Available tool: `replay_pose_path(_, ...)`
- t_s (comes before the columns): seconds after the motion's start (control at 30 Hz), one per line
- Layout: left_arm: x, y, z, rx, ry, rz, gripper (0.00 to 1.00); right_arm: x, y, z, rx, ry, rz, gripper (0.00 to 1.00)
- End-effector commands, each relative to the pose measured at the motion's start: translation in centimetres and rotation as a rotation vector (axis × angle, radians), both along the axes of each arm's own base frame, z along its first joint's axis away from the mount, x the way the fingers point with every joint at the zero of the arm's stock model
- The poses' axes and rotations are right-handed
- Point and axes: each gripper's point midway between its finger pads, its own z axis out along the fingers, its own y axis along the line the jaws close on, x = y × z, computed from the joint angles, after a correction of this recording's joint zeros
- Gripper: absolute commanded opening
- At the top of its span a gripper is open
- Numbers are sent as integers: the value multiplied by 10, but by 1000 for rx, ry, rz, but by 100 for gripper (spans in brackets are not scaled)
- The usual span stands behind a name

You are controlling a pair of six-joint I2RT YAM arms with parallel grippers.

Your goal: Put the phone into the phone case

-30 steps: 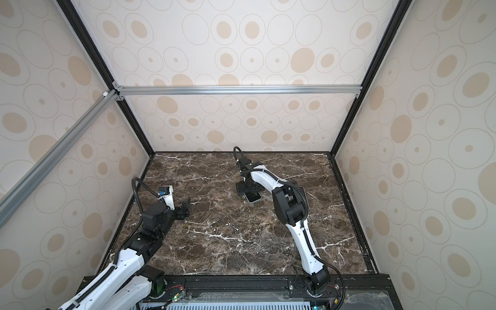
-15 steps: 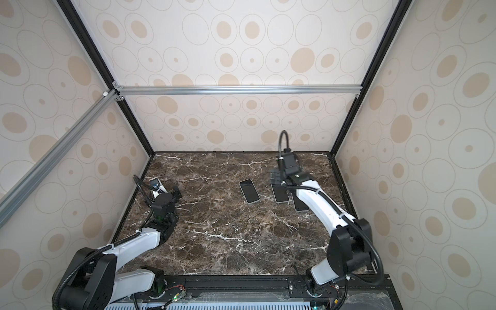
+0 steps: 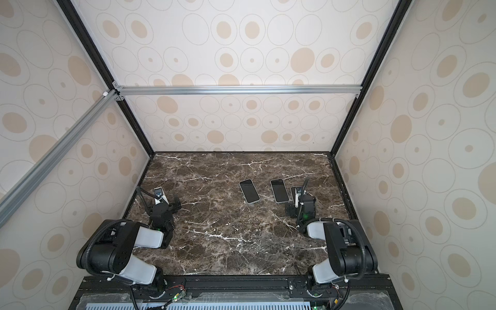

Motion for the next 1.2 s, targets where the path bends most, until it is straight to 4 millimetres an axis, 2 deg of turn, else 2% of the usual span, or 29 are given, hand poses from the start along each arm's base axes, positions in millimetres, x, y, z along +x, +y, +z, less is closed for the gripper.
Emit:
replay_pose_path(0.0, 7, -18, 21, 9, -118, -135, 99, 29, 0, 44, 26, -236, 12, 99)
replay_pose_path(0.03, 2, -14, 26, 22, -155, -112, 99, 29, -18, 39, 25, -184, -100, 100)
replay_pose_path(0.13, 6, -12, 23, 14, -130, -99, 99, 29, -20, 43, 30, -213, -103, 100)
replay_pose_path(0.23, 4, -11, 24, 13, -136, -94, 99, 27, -19, 40, 28, -175, -93, 100)
replay_pose_path(0.57, 6, -17, 22, 20, -125, -124, 99, 28, -18, 41, 30, -186, -92, 100)
replay_pose_path(1.17, 2, -14, 24, 16, -140, -114, 99, 28, -18, 41, 29, -187, -92, 100)
